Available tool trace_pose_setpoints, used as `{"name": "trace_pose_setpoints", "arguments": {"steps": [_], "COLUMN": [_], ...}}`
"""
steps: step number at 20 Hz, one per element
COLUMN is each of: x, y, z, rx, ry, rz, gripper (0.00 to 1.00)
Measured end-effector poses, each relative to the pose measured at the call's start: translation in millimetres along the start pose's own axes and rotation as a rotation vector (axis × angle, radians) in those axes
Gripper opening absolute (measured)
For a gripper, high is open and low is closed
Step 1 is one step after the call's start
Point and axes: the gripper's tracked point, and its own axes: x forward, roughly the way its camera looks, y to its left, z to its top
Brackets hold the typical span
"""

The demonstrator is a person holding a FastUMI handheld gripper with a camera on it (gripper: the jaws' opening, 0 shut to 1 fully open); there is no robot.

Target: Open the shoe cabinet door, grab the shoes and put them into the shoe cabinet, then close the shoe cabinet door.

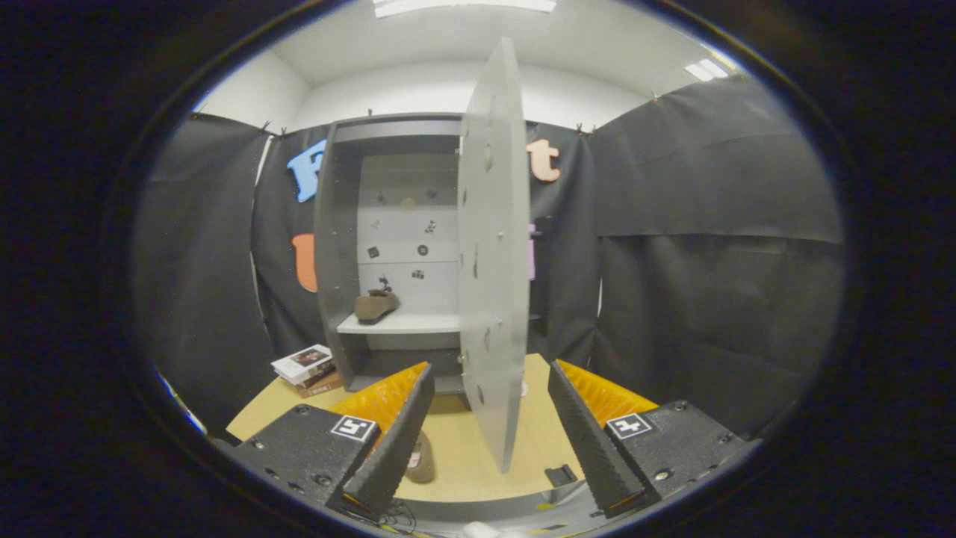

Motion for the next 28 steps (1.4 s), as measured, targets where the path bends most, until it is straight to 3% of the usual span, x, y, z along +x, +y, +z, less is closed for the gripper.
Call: {"name": "trace_pose_setpoints", "arguments": {"steps": [8, 18, 22, 28], "x": [10, 29, 25, 49], "y": [52, 93, 97, 99], "z": [-58, -154, -181, -189], "rx": [0.032, 0.019, 0.041, 0.058], "ry": [0.157, 0.488, 0.621, 0.650], "rz": [0.146, 0.283, 0.285, 0.255], "gripper": [0.97, 0.97, 0.97, 0.97]}}
